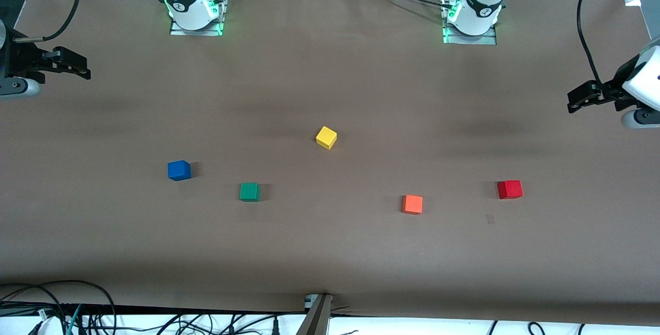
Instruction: Pass red block to right arm, stack on blue
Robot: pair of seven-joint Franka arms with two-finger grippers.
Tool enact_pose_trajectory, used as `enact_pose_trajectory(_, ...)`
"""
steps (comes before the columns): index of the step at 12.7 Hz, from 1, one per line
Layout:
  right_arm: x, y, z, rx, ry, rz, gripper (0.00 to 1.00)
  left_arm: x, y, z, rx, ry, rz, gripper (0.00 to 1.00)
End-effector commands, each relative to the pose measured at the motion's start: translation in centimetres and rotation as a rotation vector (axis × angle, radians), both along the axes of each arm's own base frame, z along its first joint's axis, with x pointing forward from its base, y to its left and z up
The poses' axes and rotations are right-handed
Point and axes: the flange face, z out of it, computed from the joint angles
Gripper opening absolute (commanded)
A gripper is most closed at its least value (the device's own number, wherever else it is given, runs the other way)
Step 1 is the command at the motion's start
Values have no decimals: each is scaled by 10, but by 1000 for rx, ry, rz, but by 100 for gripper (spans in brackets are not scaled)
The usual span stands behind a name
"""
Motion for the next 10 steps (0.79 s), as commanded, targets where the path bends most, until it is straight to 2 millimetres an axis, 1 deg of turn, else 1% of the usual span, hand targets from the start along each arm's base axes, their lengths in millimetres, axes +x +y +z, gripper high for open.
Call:
enact_pose_trajectory(1, 2, -2, 6, 18, -7, -3, 100, -3, 4, 19, 19, 12, 12, 100)
enact_pose_trajectory(3, 3, -2, 5, 18, -4, -3, 100, -9, 7, 25, 15, 23, 10, 100)
enact_pose_trajectory(4, 4, -3, 2, 18, 1, -5, 100, -12, 5, 30, 20, 24, 7, 100)
enact_pose_trajectory(6, 4, -3, 2, 18, 1, -2, 100, -15, 8, 31, 30, 45, 12, 100)
enact_pose_trajectory(7, 4, -3, 2, 18, 1, -2, 100, -18, 12, 32, 33, 65, 11, 100)
enact_pose_trajectory(8, 4, -3, 2, 18, 1, -2, 100, -19, 15, 30, 29, 83, -19, 100)
enact_pose_trajectory(9, 4, -3, 2, 18, 1, -2, 100, -19, 21, 30, 26, 91, -55, 100)
enact_pose_trajectory(10, 4, -3, 2, 18, -1, -2, 100, -19, 37, 32, 26, 94, -94, 100)
